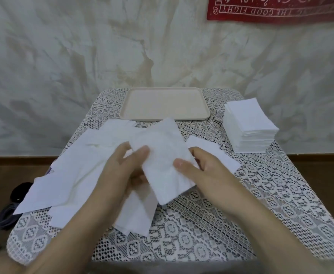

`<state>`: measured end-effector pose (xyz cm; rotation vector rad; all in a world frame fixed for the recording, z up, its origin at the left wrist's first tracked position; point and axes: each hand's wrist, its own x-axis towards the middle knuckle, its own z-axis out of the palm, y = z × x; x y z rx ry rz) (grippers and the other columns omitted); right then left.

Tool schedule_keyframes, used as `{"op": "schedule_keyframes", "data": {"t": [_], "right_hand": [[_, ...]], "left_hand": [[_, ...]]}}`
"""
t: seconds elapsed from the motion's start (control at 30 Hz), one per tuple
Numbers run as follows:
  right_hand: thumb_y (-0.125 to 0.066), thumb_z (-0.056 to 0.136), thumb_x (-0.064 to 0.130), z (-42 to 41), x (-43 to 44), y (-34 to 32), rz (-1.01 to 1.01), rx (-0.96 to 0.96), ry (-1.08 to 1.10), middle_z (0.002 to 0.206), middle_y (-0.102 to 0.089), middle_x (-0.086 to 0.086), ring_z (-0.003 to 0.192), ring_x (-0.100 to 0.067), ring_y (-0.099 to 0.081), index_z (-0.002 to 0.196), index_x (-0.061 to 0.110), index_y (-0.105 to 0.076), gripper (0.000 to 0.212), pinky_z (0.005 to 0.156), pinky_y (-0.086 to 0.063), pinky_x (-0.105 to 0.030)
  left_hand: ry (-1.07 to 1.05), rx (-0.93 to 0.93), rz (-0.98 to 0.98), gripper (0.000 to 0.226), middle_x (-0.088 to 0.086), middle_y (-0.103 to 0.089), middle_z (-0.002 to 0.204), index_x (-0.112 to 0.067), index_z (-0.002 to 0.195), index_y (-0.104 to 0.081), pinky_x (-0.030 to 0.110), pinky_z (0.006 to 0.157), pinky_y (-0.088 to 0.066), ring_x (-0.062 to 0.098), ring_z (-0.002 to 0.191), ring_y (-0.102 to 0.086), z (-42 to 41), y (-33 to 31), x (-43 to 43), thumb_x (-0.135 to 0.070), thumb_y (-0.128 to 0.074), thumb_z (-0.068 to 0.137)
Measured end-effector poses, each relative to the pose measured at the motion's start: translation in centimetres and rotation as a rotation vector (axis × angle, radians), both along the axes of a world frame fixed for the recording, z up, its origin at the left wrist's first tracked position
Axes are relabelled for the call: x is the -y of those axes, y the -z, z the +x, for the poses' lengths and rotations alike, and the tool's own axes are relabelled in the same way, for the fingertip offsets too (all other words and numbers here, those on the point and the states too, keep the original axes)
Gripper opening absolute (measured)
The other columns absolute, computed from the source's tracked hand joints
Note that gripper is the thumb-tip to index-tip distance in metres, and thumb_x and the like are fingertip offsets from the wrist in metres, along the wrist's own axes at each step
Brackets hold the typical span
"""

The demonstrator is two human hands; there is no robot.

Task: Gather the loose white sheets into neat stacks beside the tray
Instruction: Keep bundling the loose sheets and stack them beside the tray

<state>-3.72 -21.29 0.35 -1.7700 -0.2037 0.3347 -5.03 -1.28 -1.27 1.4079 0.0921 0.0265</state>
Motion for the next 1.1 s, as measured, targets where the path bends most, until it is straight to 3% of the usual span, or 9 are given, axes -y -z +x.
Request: {"op": "schedule_keyframes", "data": {"t": [0.13,0.23,0.33,0.43,0.53,0.6,0.73,0.87,1.1], "right_hand": [[-0.043,0.102,0.054,-1.6,-2.4,0.7,-0.024,0.034,-0.022,0.111,-0.066,0.02,0.094,0.011,-0.062,0.128,0.037,-0.049,0.032,0.074,-0.052,-0.012],[-0.036,0.101,0.062,-1.6,-2.7,0.5,0.001,0.032,0.039,0.109,-0.066,0.017,0.091,0.008,-0.062,0.124,0.037,-0.05,0.037,0.076,-0.053,-0.024],[-0.034,0.104,0.058,-1.6,-3.1,0.8,0.044,0.025,0.056,0.114,-0.066,0.02,0.1,0.009,-0.062,0.129,0.04,-0.049,0.035,0.086,-0.047,-0.024],[-0.037,0.106,0.052,-1.5,-3.1,1.1,0.045,0.022,0.066,0.113,-0.068,0.02,0.101,0.009,-0.062,0.127,0.038,-0.054,0.03,0.088,-0.048,-0.023],[-0.041,0.105,0.051,-0.9,-2.5,1.4,0.001,0.039,0.077,0.109,-0.071,0.015,0.1,0.003,-0.065,0.122,0.035,-0.058,0.029,0.095,-0.052,-0.031],[-0.042,0.105,0.051,-0.9,-2.3,1.4,0.017,0.027,0.057,0.111,-0.071,0.016,0.1,0.005,-0.066,0.125,0.037,-0.057,0.028,0.093,-0.052,-0.026],[-0.048,0.103,0.05,-0.5,-1.7,1.3,-0.04,0.067,0.039,0.103,-0.072,0.009,0.096,-0.004,-0.068,0.115,0.03,-0.062,0.027,0.088,-0.055,-0.031],[-0.056,0.101,0.046,-0.2,-1.4,1.3,-0.025,0.092,0.051,0.089,-0.069,0.011,0.079,0.002,-0.064,0.104,0.027,-0.064,0.021,0.065,-0.046,-0.015],[-0.06,0.101,0.041,0.1,0.6,1.6,-0.062,0.054,0.109,0.076,-0.07,0.011,0.06,-0.001,-0.064,0.1,0.022,-0.069,0.021,0.057,-0.049,-0.021]], "left_hand": [[-0.067,0.023,0.071,0.055,-0.006,-0.076,0.125,-0.031,0.138,-0.063,0.051,0.102,-0.055,0.019,0.114,-0.074,-0.9,0.7,1.7,-0.049,-0.064,0.086],[-0.118,0.071,0.15,0.044,-0.016,-0.076,0.118,-0.038,0.134,-0.062,0.033,0.09,-0.056,0.006,0.107,-0.073,-1.2,1.1,2.4,-0.049,-0.061,0.091],[-0.142,0.05,0.185,0.024,-0.019,-0.075,0.112,-0.037,0.129,-0.061,0.014,0.076,-0.054,-0.002,0.101,-0.071,-1.5,1.3,3.3,-0.033,-0.056,0.107],[-0.141,0.033,0.182,0.022,-0.017,-0.076,0.11,-0.035,0.126,-0.062,0.021,0.079,-0.053,0.0,0.101,-0.072,-1.4,1.0,3.0,-0.034,-0.051,0.107],[-0.09,0.034,0.197,0.019,-0.023,-0.075,0.106,-0.04,0.123,-0.061,0.014,0.072,-0.053,-0.002,0.096,-0.071,-1.3,1.0,2.8,-0.038,-0.052,0.106],[-0.053,0.029,0.215,0.022,-0.024,-0.074,0.109,-0.043,0.125,-0.058,0.015,0.074,-0.054,-0.002,0.098,-0.072,-1.3,1.0,2.8,-0.044,-0.06,0.103],[-0.007,0.003,0.17,0.053,-0.003,-0.078,0.118,-0.028,0.131,-0.063,0.044,0.086,-0.061,0.02,0.106,-0.076,-0.8,0.8,1.6,-0.049,-0.071,0.083],[0.05,-0.061,0.091,0.054,0.007,-0.079,0.117,-0.019,0.129,-0.067,0.053,0.093,-0.059,0.03,0.107,-0.076,-0.6,0.7,0.9,-0.04,-0.075,0.08],[-0.04,-0.022,0.154,0.048,0.002,-0.081,0.107,-0.027,0.121,-0.07,0.041,0.071,-0.063,0.025,0.094,-0.079,-0.3,0.3,-0.2,-0.037,-0.081,0.075]]}}
